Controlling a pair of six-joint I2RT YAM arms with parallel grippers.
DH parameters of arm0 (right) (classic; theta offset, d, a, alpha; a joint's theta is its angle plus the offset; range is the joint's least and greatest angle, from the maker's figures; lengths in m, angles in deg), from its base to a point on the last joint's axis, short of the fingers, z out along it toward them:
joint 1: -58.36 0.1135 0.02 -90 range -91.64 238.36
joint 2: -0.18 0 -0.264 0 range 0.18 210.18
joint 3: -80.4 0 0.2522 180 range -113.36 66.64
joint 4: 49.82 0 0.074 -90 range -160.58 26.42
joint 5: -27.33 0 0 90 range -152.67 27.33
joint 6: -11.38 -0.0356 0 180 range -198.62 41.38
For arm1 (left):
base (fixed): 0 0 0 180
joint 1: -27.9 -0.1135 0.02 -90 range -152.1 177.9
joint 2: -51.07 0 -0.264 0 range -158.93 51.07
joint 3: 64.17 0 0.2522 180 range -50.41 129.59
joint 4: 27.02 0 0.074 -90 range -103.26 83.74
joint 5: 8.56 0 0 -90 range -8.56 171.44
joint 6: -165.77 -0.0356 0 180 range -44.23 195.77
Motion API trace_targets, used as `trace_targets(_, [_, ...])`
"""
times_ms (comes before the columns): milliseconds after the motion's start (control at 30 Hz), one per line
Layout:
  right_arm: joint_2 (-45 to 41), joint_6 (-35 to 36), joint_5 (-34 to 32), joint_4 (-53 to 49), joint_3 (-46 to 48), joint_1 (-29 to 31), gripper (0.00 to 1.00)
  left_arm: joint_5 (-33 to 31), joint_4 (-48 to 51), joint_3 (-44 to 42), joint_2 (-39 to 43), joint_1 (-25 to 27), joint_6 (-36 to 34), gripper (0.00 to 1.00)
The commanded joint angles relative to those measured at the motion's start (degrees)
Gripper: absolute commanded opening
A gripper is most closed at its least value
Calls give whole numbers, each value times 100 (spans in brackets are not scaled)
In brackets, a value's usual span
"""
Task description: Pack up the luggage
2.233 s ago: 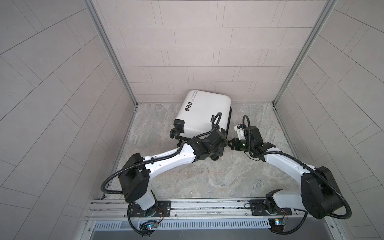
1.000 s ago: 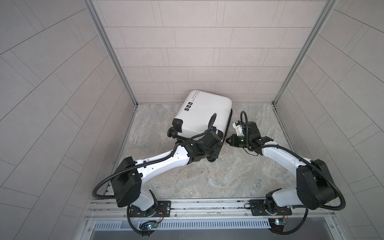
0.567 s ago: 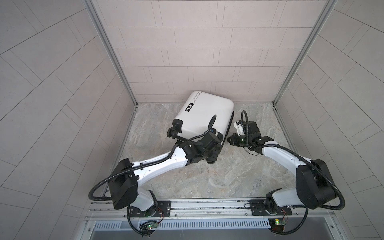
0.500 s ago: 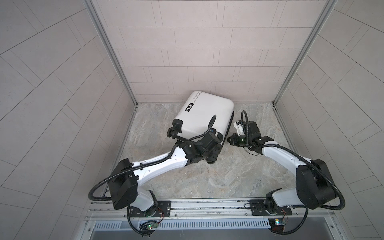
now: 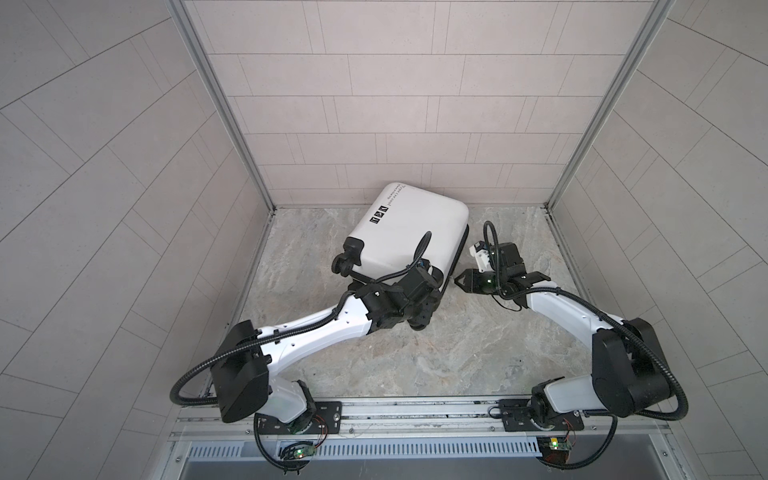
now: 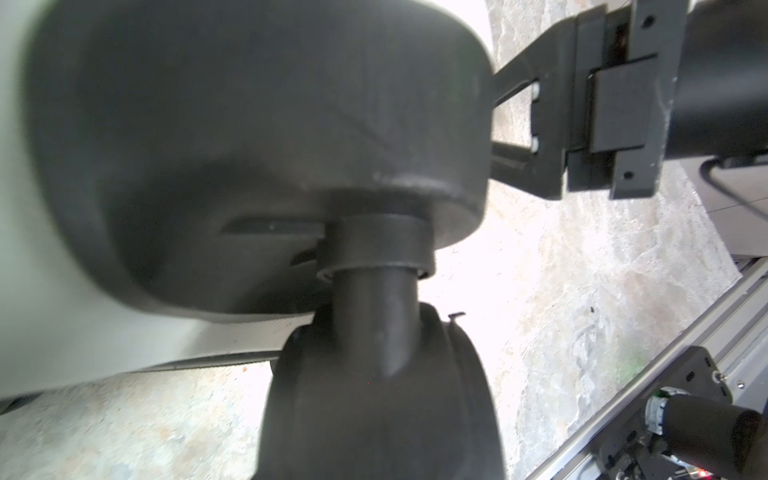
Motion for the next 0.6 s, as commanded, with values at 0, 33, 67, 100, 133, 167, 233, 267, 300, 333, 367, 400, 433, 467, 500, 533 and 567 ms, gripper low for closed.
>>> trace_targets(0, [-297,317,-89,-207,227,6,54,-349,-189,-13,513,-55,1,0])
trace_targets(33, [-387,332,-105,-177,281,4,58,-390,-181,-50,558,-75,3,0])
trace_targets(67, [-497,364,-122,-157,337,8,61,-460,-172,-90,617,-98,-4,0])
trace_targets(100, [-618,391,-173,-164,366,4,65,-543,-154,-136,674,-105,-35,0])
trace_targets(133, [-699,408,-237,-177,370,5,68,-629,-120,-158,721,-116,-58,0])
trace_targets(167, [-821,441,-316,-199,369,6,71,-714,-58,-182,789,-125,-79,0])
trace_targets(233, [-1076,455,-543,-209,366,9,99,-847,36,-236,895,-153,-141,0])
trace_targets(267, [-1216,433,-716,-217,344,4,99,-921,98,-269,975,-169,-155,0])
trace_targets(300, [-1341,401,-900,-234,312,4,99,-980,140,-320,1046,-188,-156,0])
trace_targets(333, [-1429,358,-1094,-259,270,4,99,-1017,169,-366,1117,-202,-164,0])
trace_targets(367, [-1511,241,-1427,-283,221,4,99,-1068,195,-427,1209,-234,-165,0])
trace_targets(400, [-1583,145,-1690,-305,172,-2,99,-1102,214,-476,1284,-250,-156,0])
trace_targets(433, [-1660,97,-1827,-230,171,2,99,-1119,215,-551,1383,-276,-156,0])
trace_targets(467, [-1742,86,-1866,-135,158,-5,99,-1141,215,-623,1477,-296,-158,0])
trace_targets(500, [-1806,94,-1885,-60,160,0,99,-1162,224,-673,1557,-308,-147,0])
trace_targets(533, [-1882,119,-1893,64,178,-5,99,-1208,246,-735,1644,-327,-147,0])
trace_targets(567, [-1963,150,-1905,216,228,-5,99,-1252,280,-801,1739,-331,-147,0])
